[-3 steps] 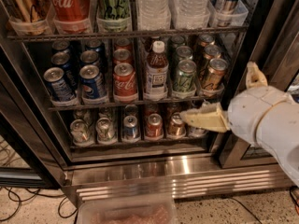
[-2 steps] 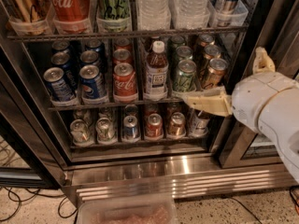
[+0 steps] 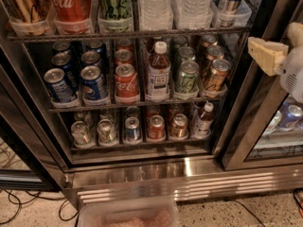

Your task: Pick water bottle from top shelf of fridge

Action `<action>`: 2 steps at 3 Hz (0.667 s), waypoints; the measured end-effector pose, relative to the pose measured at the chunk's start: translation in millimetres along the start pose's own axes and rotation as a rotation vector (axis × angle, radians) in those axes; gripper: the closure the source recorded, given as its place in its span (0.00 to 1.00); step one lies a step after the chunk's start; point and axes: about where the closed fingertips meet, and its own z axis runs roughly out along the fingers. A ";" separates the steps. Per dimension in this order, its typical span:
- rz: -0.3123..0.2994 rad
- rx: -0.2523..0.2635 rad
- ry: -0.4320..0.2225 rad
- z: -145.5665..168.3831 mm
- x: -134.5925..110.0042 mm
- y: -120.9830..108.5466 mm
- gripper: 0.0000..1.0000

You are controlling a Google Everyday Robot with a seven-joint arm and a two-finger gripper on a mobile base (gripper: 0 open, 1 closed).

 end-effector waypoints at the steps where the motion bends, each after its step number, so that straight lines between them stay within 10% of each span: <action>1: -0.001 -0.001 -0.001 0.0 -0.6 0.6 0.64; 2: 0.029 0.006 -0.021 5.4 -13.6 7.8 0.89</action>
Offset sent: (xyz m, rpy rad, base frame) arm 0.0124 0.0414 0.0022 0.0987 -0.0573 -0.0111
